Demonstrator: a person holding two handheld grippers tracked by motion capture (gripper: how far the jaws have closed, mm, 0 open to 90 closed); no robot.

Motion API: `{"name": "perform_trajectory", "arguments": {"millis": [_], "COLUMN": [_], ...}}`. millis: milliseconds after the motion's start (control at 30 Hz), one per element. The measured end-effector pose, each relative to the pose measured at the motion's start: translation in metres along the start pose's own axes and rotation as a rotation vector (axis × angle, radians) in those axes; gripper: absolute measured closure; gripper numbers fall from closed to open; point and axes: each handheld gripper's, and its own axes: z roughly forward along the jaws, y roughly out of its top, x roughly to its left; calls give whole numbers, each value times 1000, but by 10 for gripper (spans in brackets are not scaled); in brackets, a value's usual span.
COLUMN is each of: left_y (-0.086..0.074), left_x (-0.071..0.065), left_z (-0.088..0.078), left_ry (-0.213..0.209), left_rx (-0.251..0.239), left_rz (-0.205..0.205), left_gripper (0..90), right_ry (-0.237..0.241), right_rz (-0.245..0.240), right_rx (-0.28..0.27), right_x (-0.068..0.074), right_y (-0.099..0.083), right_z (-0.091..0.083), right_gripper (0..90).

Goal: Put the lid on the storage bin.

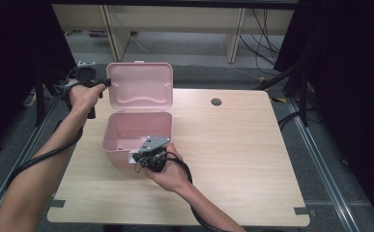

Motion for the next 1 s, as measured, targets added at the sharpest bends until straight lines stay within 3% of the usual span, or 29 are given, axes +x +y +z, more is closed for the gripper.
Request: {"name": "perform_trajectory", "arguments": {"millis": [1000], "left_y": [-10], "left_x": [-3], "left_z": [-18], "left_ry": [-4], "left_rx": [-61], "left_rz": [25], "left_gripper": [886], "right_ry": [-2], "right_rz": [-8], "right_rx": [-9], "right_x": [0], "right_y": [0], "right_z": [2], "right_gripper": [900]}}
